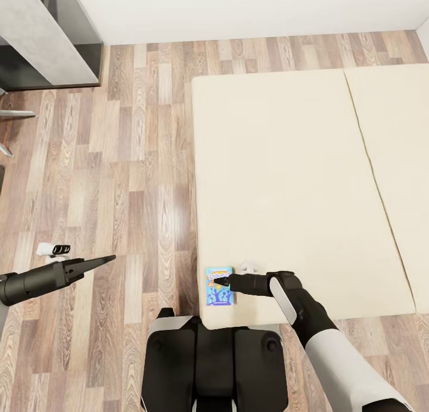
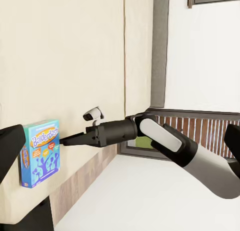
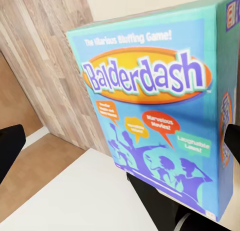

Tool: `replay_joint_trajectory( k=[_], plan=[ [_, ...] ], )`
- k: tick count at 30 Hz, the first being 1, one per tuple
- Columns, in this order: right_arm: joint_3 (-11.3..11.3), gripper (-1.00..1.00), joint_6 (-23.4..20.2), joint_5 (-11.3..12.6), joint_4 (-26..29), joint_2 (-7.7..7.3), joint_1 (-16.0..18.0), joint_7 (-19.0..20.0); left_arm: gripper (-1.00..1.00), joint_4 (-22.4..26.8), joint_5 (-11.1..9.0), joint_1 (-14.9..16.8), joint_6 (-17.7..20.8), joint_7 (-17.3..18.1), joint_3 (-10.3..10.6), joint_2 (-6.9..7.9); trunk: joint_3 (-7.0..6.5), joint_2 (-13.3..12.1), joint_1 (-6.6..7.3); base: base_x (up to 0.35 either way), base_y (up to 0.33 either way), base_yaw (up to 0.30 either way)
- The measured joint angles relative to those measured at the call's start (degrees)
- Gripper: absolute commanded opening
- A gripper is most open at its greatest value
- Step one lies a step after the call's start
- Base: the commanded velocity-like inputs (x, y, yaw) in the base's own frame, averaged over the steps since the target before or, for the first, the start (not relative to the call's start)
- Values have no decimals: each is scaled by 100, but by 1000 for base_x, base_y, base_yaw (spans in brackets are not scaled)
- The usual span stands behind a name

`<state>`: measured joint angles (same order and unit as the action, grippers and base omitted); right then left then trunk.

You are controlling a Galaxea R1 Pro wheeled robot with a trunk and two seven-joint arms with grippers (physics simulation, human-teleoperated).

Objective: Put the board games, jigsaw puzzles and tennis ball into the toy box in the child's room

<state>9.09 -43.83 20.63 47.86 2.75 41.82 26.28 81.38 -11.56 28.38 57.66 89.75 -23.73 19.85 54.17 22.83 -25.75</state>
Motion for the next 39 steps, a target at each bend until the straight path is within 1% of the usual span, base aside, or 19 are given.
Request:
replay_joint_trajectory(
  k=[8,39],
  plan=[
    [-1,100,-2,2,1,-2,0,0,100,0,3,0,0,0,0,5,0,0,0,0,53,0],
    [-1,100,-3,2,0,-3,0,0,100,0,7,0,0,0,-6,9,0,0,0,0,1,0]
  ],
)
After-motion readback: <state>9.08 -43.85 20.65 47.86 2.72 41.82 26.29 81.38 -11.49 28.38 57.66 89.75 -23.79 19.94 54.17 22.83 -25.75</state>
